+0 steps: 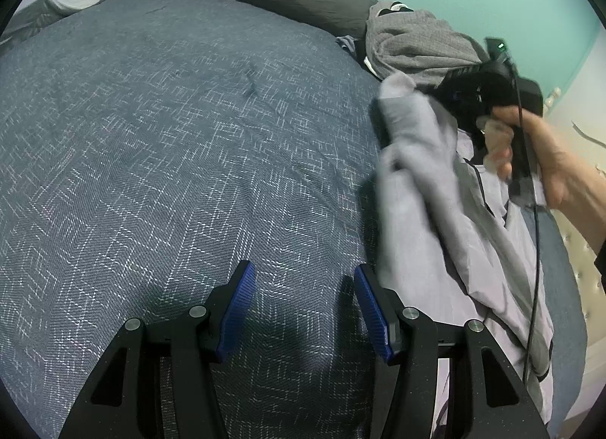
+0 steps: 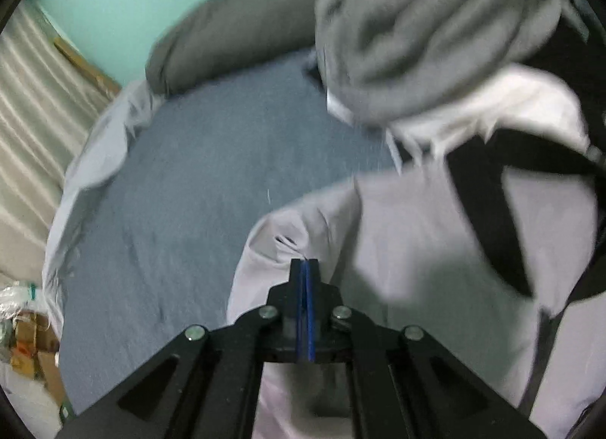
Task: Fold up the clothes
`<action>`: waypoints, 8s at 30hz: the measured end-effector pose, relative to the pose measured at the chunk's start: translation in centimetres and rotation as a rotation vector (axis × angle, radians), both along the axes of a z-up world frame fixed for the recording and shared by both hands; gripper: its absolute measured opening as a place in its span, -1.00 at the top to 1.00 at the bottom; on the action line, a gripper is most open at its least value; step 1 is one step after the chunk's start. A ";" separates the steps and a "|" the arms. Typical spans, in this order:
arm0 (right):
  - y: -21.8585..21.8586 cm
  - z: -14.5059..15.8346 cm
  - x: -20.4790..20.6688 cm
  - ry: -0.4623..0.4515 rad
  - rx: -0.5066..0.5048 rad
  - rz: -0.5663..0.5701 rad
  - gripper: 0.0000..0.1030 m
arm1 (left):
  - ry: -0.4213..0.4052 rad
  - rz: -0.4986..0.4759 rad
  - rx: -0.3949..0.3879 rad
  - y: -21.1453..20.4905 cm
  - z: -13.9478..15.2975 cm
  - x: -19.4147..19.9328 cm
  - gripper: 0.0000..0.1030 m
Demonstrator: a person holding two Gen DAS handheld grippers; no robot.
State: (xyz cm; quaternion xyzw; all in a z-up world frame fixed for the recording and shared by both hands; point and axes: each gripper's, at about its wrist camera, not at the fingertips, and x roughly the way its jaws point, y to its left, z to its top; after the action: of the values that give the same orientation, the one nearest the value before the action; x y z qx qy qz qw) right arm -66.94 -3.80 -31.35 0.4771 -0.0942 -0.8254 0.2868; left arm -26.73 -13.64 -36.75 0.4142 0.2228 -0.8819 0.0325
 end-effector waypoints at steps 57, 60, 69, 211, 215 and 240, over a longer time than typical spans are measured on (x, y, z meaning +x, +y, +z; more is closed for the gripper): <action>-6.4 -2.9 -3.7 -0.168 0.011 0.149 0.40 | 0.001 -0.008 -0.011 0.2 -0.1 0.8 -0.18; -6.0 -2.2 -3.8 -0.126 -0.029 0.141 0.41 | 0.002 -0.009 -0.010 0.1 -0.1 0.9 -0.18; -4.5 1.6 -3.8 0.003 -0.111 0.107 0.53 | 0.005 -0.011 -0.005 -0.2 -0.1 1.4 -0.18; 32.6 -0.7 28.3 -0.074 0.038 -0.377 0.21 | 0.044 -0.101 -0.121 6.6 4.5 -1.8 -0.19; 34.8 -0.9 32.0 -0.019 -0.023 -0.478 0.21 | 0.039 -0.215 -0.158 11.6 5.4 -1.3 -0.21; 36.3 -3.3 37.1 -0.004 -0.240 -0.464 0.20 | -0.152 -0.309 0.154 28.0 0.8 -3.1 -0.34</action>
State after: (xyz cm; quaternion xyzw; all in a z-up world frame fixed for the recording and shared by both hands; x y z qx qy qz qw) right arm -29.88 32.52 -34.65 0.4068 -0.2991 -0.8511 0.1442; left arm -29.83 14.36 -35.98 0.5103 0.2201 -0.8229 -0.1182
